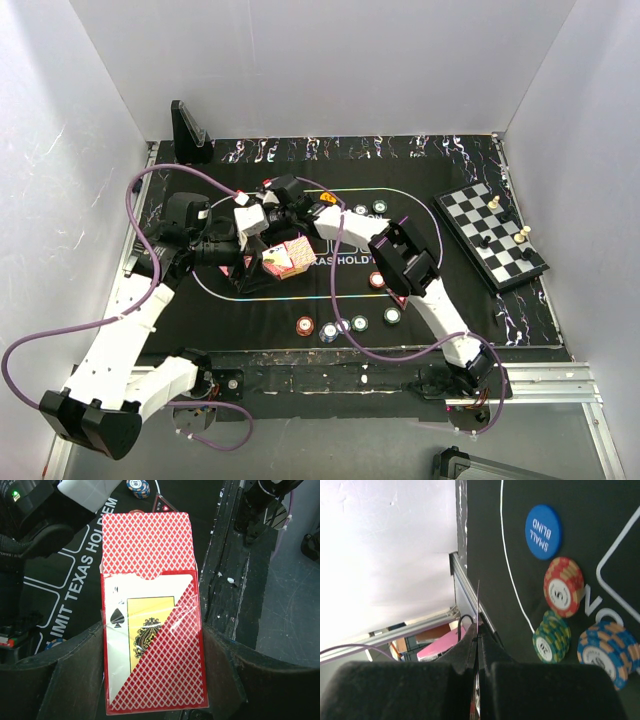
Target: Distribute texas hold em gaming equipment
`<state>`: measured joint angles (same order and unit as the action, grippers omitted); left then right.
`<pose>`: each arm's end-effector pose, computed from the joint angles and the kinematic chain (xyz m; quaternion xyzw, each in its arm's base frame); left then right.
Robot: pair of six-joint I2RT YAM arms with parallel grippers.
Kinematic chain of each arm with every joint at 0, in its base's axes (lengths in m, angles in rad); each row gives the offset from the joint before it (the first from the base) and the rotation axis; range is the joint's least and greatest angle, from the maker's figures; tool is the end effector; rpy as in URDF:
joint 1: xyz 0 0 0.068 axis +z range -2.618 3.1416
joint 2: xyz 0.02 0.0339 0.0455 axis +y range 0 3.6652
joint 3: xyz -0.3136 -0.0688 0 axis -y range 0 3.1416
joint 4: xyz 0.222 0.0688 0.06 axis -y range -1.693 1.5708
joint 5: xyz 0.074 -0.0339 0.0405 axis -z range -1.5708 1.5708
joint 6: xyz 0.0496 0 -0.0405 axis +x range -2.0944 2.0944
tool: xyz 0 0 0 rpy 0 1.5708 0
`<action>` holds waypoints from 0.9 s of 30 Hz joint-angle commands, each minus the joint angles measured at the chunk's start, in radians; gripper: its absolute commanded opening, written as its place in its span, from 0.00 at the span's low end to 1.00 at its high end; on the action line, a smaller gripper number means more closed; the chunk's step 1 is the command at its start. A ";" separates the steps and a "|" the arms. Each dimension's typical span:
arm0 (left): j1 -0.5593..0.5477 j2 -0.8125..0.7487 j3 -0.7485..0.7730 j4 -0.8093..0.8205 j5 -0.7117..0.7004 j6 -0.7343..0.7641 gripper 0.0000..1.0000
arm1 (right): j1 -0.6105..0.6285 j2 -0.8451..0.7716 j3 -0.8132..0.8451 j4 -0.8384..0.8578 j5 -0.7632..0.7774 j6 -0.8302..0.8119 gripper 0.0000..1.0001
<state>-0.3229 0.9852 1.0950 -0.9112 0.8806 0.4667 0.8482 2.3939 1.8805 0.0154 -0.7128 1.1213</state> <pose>0.1151 -0.0789 0.3830 0.4702 0.7125 -0.3697 0.3670 0.3531 0.4496 0.2167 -0.0670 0.8223 0.5649 0.0150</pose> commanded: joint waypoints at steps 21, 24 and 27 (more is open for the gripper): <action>-0.001 -0.036 0.009 0.055 0.052 -0.022 0.00 | -0.190 0.211 0.399 -0.387 0.000 -0.320 0.01; -0.001 -0.031 0.009 0.060 0.051 -0.020 0.00 | -0.192 0.229 0.445 -0.442 -0.007 -0.365 0.01; -0.001 -0.030 0.008 0.066 0.050 -0.023 0.00 | -0.190 0.220 0.418 -0.436 -0.001 -0.370 0.01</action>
<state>-0.3229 0.9672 1.0946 -0.8879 0.8913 0.4454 0.6456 2.6213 2.2616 -0.3801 -0.6731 0.8204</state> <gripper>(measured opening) 0.657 0.024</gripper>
